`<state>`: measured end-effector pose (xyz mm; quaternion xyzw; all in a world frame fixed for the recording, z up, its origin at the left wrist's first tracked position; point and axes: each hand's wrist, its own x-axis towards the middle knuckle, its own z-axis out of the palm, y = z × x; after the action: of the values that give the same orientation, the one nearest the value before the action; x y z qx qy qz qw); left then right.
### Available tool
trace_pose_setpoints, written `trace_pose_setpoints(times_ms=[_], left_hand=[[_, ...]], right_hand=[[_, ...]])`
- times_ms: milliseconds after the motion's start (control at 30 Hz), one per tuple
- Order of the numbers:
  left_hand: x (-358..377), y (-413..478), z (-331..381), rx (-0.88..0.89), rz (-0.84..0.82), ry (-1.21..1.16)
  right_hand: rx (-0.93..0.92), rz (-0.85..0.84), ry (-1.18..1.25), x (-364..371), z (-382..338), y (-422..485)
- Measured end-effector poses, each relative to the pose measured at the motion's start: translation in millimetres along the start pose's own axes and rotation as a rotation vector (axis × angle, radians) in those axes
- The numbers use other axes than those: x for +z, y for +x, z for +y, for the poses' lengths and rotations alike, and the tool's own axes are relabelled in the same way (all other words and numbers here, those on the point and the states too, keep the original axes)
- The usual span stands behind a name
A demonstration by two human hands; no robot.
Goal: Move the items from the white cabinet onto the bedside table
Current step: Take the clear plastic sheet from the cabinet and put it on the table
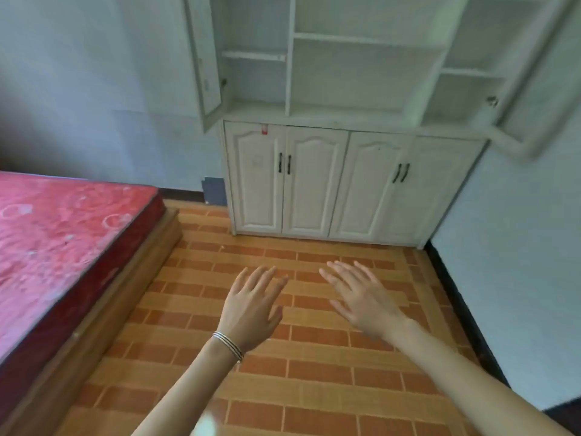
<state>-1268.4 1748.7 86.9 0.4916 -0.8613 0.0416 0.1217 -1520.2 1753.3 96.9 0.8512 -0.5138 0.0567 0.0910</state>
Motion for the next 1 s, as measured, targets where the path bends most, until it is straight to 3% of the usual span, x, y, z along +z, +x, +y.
trace_pose_setpoints(times_ms=[467, 733, 1000], left_hand=[[21.8, 267.1, 101.7, 0.252, 0.136, -0.061], [95.9, 393.7, 76.5, 0.399, 0.061, -0.100], [107.2, 553.7, 48.5, 0.519, 0.116, -0.112]], right_hand=[[0.185, 0.171, -0.073, -14.5, 234.2, 11.1], [0.323, 0.125, -0.064, 50.4, 319.1, 75.2], [0.446, 0.137, -0.103, 47.3, 407.1, 168.1]])
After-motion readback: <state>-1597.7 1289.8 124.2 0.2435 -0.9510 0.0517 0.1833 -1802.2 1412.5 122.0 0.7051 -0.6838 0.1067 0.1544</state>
